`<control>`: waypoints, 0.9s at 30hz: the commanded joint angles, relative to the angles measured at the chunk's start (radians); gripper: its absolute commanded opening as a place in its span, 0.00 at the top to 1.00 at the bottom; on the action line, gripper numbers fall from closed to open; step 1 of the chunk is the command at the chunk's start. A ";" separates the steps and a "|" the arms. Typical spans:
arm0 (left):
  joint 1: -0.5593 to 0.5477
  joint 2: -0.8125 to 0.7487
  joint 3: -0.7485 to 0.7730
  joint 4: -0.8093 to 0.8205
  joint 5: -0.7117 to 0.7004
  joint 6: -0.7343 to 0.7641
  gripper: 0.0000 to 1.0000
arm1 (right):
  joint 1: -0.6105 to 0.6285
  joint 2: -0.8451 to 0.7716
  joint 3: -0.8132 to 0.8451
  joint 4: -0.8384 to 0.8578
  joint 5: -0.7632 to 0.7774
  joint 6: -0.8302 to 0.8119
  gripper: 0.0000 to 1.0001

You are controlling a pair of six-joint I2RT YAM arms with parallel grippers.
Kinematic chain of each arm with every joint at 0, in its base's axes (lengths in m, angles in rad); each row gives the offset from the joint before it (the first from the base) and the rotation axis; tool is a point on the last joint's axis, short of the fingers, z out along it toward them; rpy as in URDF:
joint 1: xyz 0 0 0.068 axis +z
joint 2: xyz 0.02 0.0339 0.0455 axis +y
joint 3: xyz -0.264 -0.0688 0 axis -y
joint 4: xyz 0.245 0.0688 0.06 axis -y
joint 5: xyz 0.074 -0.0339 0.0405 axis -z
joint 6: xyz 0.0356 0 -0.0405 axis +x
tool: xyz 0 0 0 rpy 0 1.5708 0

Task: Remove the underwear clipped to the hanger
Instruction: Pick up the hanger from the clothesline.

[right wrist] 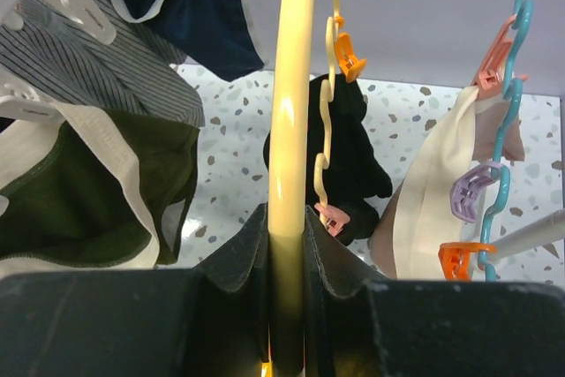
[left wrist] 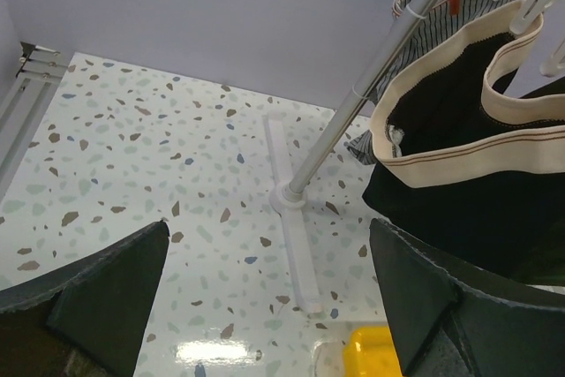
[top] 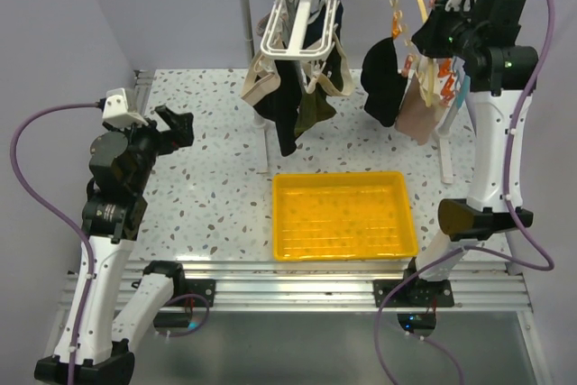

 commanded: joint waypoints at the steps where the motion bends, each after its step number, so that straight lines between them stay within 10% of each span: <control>1: 0.005 -0.009 -0.006 0.027 0.020 -0.018 0.00 | -0.002 -0.003 0.085 0.037 -0.024 -0.018 1.00; 27: 0.005 -0.061 -0.064 0.145 0.159 0.013 0.00 | -0.157 -0.381 -0.412 0.379 -0.469 0.076 1.00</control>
